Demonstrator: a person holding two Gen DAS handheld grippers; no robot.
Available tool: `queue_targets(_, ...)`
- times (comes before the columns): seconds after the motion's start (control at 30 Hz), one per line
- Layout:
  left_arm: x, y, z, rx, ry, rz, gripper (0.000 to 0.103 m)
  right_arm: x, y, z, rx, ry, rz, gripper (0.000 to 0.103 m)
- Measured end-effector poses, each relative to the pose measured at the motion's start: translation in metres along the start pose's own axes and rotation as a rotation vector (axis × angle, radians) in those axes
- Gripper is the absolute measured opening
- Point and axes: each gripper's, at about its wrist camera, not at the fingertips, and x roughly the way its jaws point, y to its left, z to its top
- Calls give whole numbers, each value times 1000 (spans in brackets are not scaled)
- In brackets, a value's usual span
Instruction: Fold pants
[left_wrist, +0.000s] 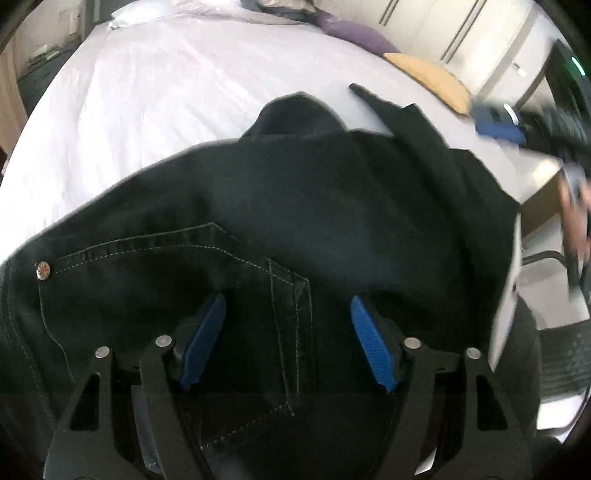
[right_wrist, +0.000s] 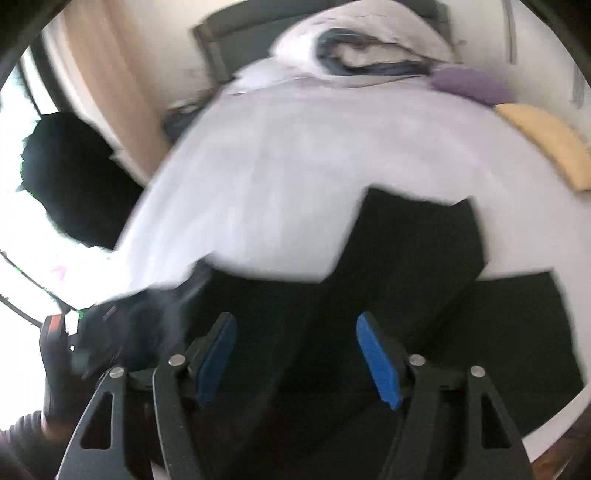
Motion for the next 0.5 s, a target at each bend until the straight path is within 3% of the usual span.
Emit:
queue_targets(0.07, 4, -4, -5, 34, 5, 27, 68, 19, -9, 23, 35, 25, -42, 71)
queue_targets(0.2, 9, 6, -4, -6, 1, -25, 68, 70, -17, 65, 54, 50, -100, 71)
queue_targets(0.33, 8, 12, -12, -13, -10, -47, 68, 124, -24, 85, 85, 116, -198, 71)
queue_targets(0.5, 8, 7, -15, 1, -17, -36, 69, 164, -40, 86, 115, 207, -293, 70)
